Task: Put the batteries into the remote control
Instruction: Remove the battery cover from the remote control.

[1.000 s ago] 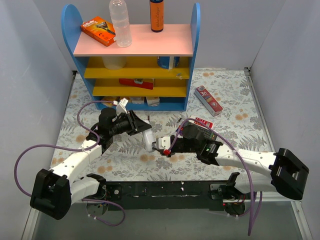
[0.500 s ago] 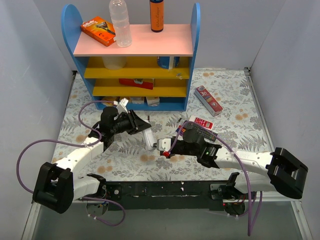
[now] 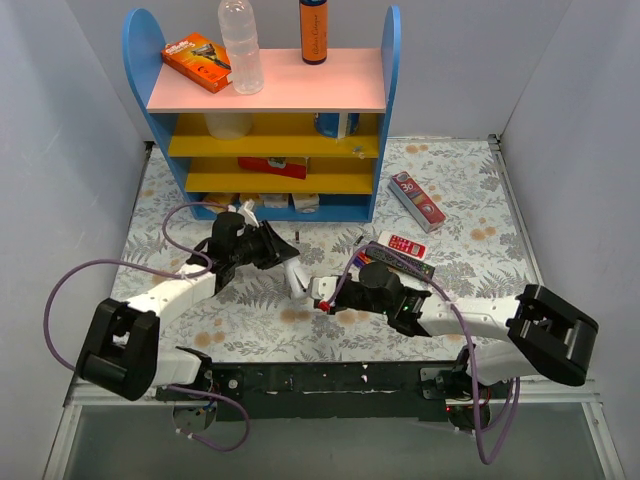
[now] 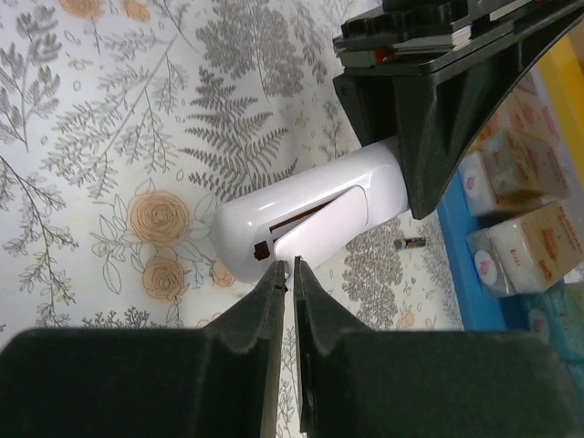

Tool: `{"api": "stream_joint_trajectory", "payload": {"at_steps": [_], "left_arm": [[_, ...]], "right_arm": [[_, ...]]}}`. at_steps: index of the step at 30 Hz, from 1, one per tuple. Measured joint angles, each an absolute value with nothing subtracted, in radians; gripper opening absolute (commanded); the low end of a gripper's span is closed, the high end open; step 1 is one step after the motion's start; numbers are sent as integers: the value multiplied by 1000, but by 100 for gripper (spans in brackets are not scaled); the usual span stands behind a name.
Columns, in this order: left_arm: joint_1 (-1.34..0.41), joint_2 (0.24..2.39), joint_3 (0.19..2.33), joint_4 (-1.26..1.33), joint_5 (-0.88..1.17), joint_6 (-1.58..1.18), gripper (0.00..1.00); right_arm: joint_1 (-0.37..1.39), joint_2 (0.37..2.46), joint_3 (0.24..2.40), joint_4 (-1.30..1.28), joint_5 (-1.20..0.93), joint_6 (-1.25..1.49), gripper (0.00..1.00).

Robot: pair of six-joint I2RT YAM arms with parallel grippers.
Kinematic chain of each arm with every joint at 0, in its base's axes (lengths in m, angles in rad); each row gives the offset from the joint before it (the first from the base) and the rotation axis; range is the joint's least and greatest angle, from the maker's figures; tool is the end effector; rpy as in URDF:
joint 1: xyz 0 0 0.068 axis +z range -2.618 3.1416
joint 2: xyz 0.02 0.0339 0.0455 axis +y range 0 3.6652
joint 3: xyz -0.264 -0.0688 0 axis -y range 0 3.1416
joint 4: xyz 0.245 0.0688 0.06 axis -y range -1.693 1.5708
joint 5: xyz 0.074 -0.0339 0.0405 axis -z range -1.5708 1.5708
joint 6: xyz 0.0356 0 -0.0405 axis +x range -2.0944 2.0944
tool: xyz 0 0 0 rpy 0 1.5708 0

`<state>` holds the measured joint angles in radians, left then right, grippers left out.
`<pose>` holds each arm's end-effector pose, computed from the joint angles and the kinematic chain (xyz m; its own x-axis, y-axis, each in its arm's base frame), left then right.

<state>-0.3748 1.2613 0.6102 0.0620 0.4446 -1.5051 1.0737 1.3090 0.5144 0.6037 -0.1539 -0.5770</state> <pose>0.2355 -0.1091 0.2052 -0.6958 -0.6943 0.1839 -0.4724 0.2495 -0.8453 0.1255 0.2428 0.2150 0.4371 -0.3247 -0.8387 -0.8375 0.1931 -0.5112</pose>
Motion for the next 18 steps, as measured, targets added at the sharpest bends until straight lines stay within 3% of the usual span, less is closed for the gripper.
{"api": "stream_joint_trajectory", "payload": {"at_steps": [11,18], "left_arm": [[-382,1563,669,146,396,-1591,0],[-382,1593,715,140,325,-1581,0]], "right_arm": [[1064,1470,484,704,-46,-575,15],[1054,1487,460,747,10,-543,19]]}}
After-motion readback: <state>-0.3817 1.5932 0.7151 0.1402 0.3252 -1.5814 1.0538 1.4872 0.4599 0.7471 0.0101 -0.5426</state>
